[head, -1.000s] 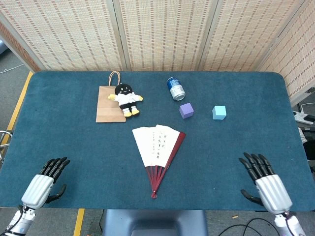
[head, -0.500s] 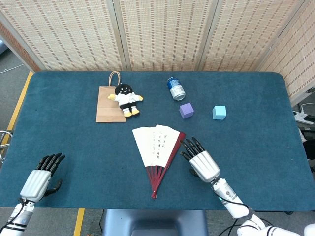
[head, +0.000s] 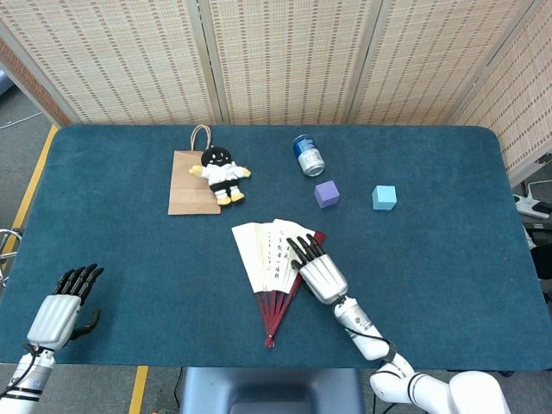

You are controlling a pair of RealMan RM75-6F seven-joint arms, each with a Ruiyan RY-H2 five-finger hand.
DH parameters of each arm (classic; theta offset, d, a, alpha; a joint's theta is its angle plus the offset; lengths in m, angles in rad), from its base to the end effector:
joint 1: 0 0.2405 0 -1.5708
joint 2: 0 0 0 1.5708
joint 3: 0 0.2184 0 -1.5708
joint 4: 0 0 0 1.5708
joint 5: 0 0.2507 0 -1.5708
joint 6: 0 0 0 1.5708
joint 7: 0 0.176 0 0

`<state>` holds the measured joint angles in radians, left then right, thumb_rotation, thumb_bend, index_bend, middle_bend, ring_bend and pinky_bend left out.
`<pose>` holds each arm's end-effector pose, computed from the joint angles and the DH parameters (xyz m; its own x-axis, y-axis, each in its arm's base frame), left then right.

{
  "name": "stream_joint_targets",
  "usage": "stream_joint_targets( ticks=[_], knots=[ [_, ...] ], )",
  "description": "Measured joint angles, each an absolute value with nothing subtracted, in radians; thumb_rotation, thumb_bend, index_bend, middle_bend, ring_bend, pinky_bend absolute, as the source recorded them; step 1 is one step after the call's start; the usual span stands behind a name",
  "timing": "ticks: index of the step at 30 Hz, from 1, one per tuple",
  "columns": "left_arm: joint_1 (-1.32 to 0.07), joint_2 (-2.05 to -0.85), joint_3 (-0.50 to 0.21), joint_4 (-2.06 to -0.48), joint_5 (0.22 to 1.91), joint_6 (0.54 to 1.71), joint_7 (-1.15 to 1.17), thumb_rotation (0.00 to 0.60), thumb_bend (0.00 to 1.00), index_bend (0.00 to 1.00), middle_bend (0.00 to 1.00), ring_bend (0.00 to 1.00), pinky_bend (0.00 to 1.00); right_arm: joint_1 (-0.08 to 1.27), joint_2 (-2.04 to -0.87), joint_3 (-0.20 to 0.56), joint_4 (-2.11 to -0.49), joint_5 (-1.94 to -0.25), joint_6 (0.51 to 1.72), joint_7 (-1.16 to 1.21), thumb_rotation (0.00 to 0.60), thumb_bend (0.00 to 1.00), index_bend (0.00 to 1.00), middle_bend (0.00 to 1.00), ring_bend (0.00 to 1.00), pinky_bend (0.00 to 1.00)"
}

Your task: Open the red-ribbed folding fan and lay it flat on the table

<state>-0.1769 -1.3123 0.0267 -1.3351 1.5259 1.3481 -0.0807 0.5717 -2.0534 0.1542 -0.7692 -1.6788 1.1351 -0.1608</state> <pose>-0.3220 0.2241 0.0407 0.4166 0.1714 0.8928 0.9088 -0.1032 -0.4043 -0.1407 -0.3204 -0.1507 0.5501 -0.0256 0.8347 -0.7200 -0.5209 0.4585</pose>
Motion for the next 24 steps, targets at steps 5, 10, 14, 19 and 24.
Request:
stream_joint_targets(
  ticks=[5, 10, 14, 19, 24],
  knots=[
    [-0.177, -1.314, 0.016, -1.329, 1.516, 1.353, -0.070, 0.600, 0.47, 0.00, 0.00, 0.00, 0.07, 0.613, -2.118, 0.159, -0.680, -1.661, 1.148, -0.128, 0.600, 0.14, 0.45, 0.00, 0.00, 0.00],
    [-0.179, -1.313, 0.010, -1.326, 1.512, 1.353, -0.070, 0.600, 0.48, 0.00, 0.00, 0.00, 0.07, 0.644, -2.167, 0.160, -0.611, -1.647, 1.166, -0.069, 0.600, 0.31, 0.57, 0.05, 0.00, 0.00],
    [-0.180, -1.312, 0.009, -1.324, 1.513, 1.353, -0.073, 0.600, 0.48, 0.00, 0.00, 0.00, 0.07, 0.657, -2.186, 0.155, -0.577, -1.649, 1.216, -0.017, 0.600, 0.47, 0.67, 0.10, 0.00, 0.00],
    [-0.182, -1.311, 0.007, -1.324, 1.514, 1.353, -0.083, 0.600, 0.49, 0.00, 0.00, 0.00, 0.07, 0.673, -2.181, 0.151, -0.580, -1.656, 1.283, 0.008, 0.600, 0.55, 0.72, 0.11, 0.00, 0.00],
    [-0.186, -1.313, 0.007, -1.322, 1.520, 1.348, -0.102, 0.600, 0.71, 0.00, 0.00, 0.00, 0.06, 0.683, -2.150, 0.156, -0.634, -1.664, 1.322, -0.002, 0.600, 0.60, 0.72, 0.11, 0.00, 0.00]
  ],
)
